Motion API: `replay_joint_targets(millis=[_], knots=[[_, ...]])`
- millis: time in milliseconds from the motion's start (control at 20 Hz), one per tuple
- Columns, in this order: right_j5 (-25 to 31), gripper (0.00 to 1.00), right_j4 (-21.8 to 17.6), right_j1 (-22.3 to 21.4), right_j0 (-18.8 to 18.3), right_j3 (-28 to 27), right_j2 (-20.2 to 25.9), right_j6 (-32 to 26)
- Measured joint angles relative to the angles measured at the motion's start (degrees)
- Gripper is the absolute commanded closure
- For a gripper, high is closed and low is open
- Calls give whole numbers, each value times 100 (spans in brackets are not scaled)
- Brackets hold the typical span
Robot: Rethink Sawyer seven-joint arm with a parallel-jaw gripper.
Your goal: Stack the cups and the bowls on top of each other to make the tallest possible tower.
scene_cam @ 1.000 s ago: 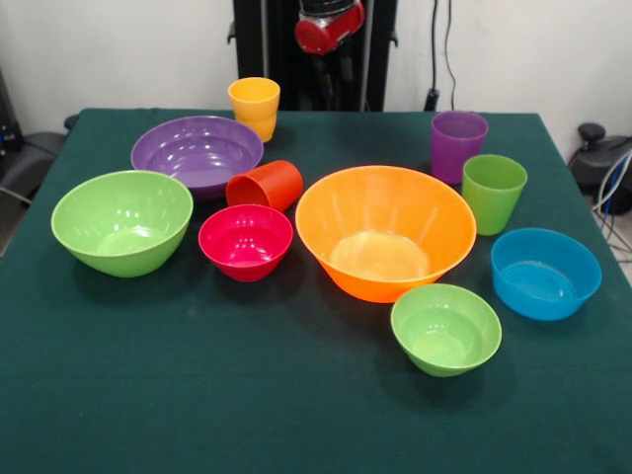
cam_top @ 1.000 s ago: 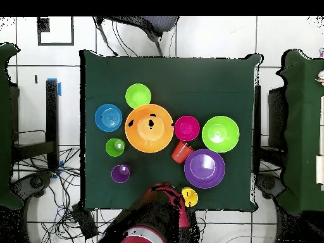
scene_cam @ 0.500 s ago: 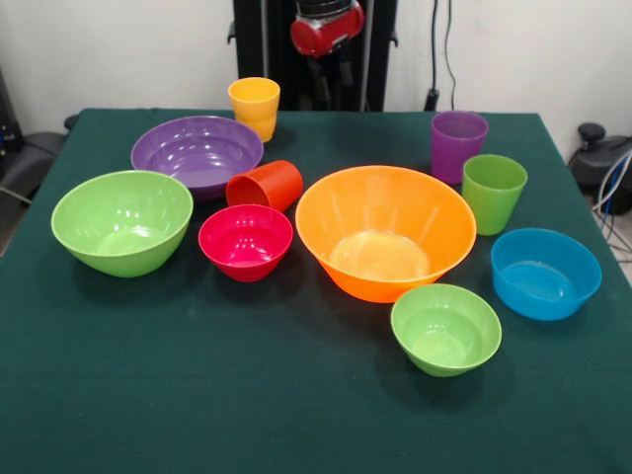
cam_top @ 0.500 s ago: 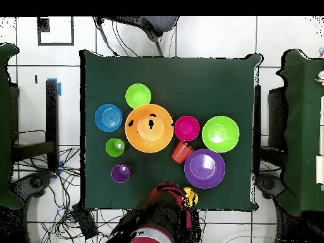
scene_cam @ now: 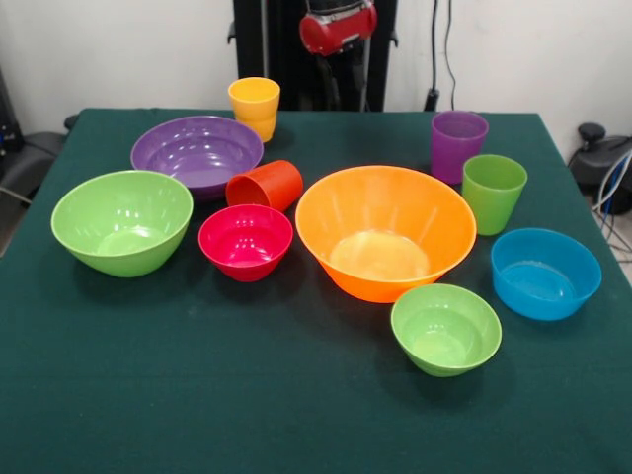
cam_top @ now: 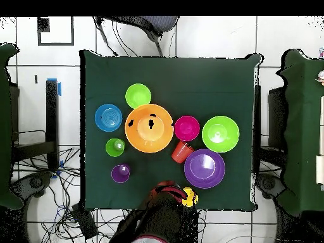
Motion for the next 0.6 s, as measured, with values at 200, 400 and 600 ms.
replay_joint_targets(millis=[200,400,600], knots=[[1,0,184,-76,0,-18,-2,0],[1,0,357,-134,7,-41,-2,0],[1,0,478,-196,15,-62,-2,0]])
